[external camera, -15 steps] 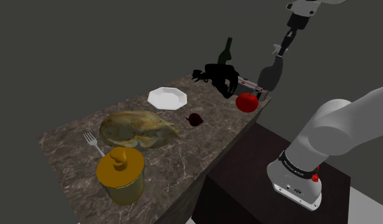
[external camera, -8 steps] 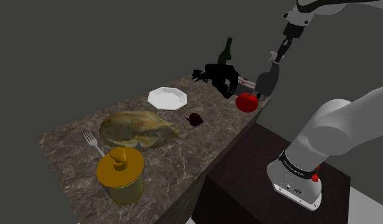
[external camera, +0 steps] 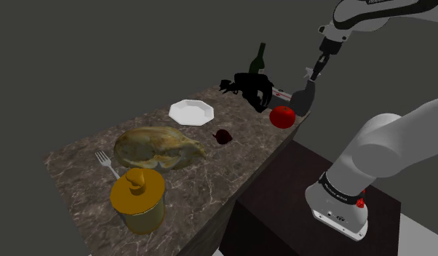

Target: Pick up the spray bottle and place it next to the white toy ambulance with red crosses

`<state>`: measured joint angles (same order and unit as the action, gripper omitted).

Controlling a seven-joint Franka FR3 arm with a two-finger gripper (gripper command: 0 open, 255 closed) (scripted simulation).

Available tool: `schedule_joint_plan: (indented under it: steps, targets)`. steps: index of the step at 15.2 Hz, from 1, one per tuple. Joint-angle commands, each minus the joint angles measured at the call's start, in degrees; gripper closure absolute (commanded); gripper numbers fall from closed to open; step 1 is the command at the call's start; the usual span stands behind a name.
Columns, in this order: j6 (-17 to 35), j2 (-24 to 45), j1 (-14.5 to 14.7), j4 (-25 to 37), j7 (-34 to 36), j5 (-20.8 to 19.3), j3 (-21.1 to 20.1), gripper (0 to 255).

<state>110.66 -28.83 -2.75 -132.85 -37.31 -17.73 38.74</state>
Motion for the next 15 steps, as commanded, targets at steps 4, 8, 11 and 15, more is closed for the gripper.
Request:
schedule_joint_plan:
  steps: [4, 8, 11, 15]
  targets:
    - [4.15, 1.12, 0.1, -3.01, 0.0, -0.29, 1.21, 255]
    - [8.16, 2.49, 0.25, -5.68, -0.22, -0.51, 2.55, 255]
    - [8.16, 2.49, 0.25, -5.69, -0.22, -0.51, 2.54, 255]
    - [8.16, 2.49, 0.25, -5.68, -0.22, -0.51, 2.54, 255]
